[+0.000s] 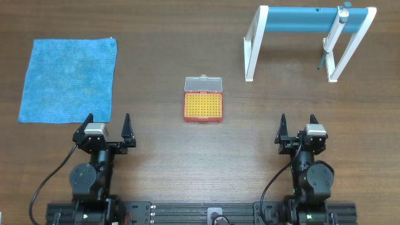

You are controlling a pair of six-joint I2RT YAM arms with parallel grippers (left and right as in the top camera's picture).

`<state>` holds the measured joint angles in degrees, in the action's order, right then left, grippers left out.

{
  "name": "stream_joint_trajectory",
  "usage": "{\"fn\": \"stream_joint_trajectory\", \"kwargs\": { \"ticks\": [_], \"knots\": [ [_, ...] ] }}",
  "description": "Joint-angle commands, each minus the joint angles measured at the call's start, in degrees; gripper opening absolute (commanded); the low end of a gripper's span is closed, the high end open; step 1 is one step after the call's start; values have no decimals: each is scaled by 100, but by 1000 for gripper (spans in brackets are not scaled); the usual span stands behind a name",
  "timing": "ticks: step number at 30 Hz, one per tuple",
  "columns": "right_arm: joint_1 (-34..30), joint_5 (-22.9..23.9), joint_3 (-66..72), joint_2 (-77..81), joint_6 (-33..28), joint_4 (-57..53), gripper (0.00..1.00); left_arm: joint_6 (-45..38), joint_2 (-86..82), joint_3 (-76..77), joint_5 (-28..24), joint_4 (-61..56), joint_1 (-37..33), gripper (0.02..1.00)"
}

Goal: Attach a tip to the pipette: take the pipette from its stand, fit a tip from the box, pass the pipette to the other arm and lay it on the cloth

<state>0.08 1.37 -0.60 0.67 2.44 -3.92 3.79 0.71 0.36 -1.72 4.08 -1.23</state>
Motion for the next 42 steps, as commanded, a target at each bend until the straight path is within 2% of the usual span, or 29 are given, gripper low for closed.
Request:
{"fn": "stream_joint_trajectory", "kwargs": {
  "ticks": [1, 37, 42],
  "knots": [
    [13, -74, 37, -59, -63, -20, 766, 48, -50, -4, -39, 46, 17, 996],
    [11, -55, 37, -59, -59, -9, 763, 48, -50, -4, -39, 46, 17, 996],
    [-94, 105, -501, 562, -63, -39, 763, 48, -50, -4, -39, 46, 17, 996]
  ]
}}
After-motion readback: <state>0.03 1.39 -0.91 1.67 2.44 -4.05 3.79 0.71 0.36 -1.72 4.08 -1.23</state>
